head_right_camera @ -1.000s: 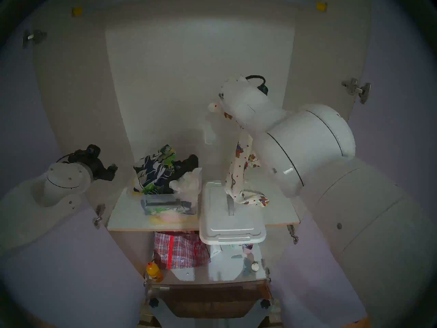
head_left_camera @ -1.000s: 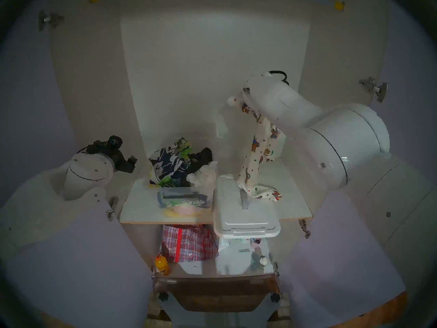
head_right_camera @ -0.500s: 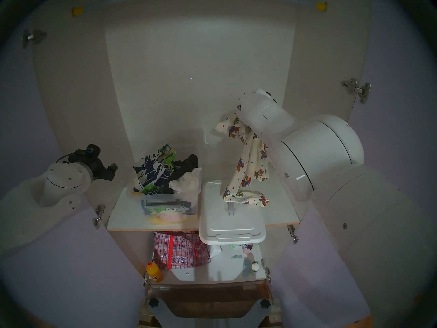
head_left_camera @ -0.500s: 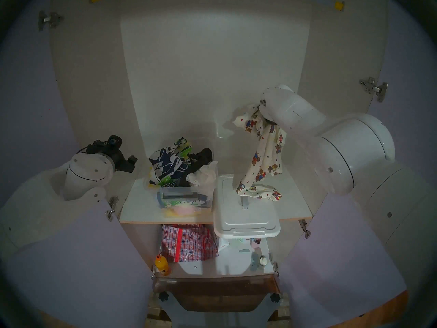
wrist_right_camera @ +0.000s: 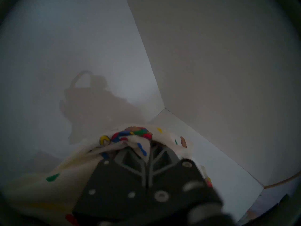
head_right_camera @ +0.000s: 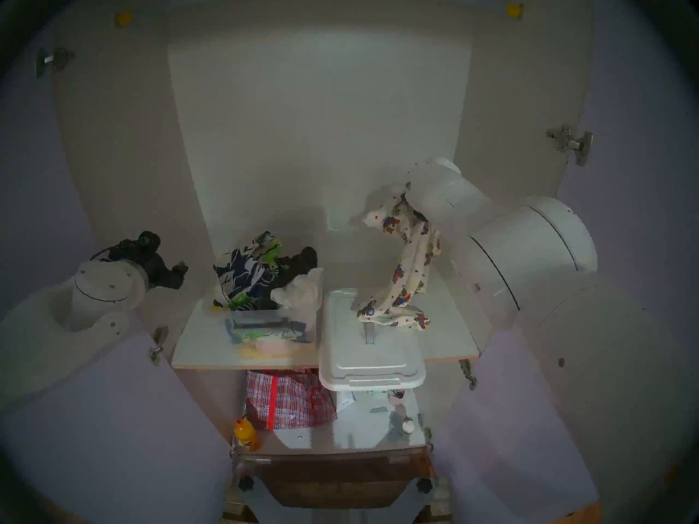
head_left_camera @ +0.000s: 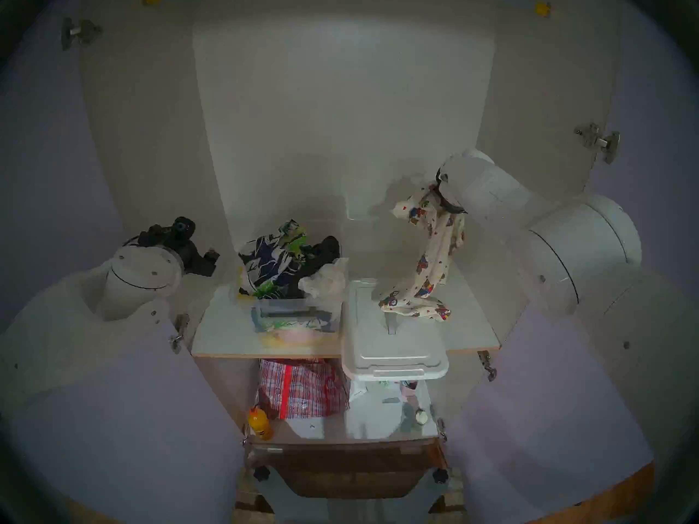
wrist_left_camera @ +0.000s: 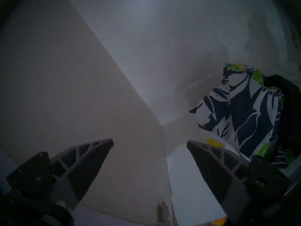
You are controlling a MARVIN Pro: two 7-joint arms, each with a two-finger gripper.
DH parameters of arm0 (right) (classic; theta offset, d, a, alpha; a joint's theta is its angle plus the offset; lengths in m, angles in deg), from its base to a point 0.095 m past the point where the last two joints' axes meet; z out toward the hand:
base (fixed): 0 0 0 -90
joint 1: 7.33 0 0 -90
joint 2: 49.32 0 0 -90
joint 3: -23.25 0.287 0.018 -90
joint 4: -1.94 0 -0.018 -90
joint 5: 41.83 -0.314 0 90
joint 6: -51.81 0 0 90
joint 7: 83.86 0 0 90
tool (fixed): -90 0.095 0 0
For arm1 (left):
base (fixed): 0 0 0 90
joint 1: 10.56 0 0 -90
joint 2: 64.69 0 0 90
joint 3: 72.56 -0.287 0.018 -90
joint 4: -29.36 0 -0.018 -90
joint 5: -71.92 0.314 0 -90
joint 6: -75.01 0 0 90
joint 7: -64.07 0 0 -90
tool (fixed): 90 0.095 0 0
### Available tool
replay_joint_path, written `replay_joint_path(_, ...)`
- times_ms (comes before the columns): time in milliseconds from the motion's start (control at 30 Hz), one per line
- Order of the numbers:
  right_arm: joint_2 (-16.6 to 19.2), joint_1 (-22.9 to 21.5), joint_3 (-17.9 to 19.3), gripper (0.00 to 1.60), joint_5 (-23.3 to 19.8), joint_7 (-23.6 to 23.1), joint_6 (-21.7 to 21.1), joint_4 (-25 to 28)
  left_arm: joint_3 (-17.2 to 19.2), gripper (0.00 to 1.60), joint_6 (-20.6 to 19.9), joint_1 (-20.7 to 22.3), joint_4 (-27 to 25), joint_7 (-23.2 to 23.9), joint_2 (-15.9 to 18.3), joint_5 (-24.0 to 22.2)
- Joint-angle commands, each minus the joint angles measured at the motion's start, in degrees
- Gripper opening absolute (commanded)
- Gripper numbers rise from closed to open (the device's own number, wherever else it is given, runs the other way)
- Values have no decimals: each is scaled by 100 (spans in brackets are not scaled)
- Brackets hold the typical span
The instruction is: Take clothing out of the storage bin and put the lid back on the bin
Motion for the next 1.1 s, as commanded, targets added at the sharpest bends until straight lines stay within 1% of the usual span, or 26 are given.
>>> replay_joint_path(0, 86, -19, -76, 0, 84, -85, 121, 58, 113, 160, 57, 108, -58, -4, 48, 20)
replay_joint_path(67, 34, 74, -103, 0, 104, -84, 161, 44, 113, 160, 59, 109, -59, -9, 48, 18)
replay_joint_path(167, -25, 203, -126, 6, 113, -80, 184, 25, 111, 160, 59, 109, -59, -18, 48, 15)
replay_joint_path(200, -43, 241, -138, 5, 121, -65, 179, 18, 109, 160, 58, 108, -58, -20, 47, 14)
replay_joint_path(233, -69, 282, -157, 160, 133, -39, 165, 3, 106, 160, 56, 106, -57, -23, 46, 12)
replay_joint_path(400, -205, 454, -247, 160, 197, 40, 143, -37, 92, 160, 53, 103, -54, -39, 44, 6)
replay_joint_path(567, -357, 603, -213, 160, 142, 108, 97, -26, 88, 160, 58, 109, -58, -56, 48, 2)
replay_joint_path(767, -507, 615, -232, 160, 153, 162, 52, 22, 97, 160, 69, 119, -70, -67, 56, -2)
replay_joint_path(833, -597, 596, -291, 160, 201, 176, 37, 59, 106, 160, 80, 126, -80, -68, 63, -3)
replay_joint_path(967, -832, 652, -566, 160, 377, 195, 46, 102, 121, 160, 109, 132, -97, -67, 77, -5)
replay_joint_path(1067, -994, 734, -936, 160, 510, 145, 27, 98, 136, 160, 138, 133, -111, -62, 91, -8)
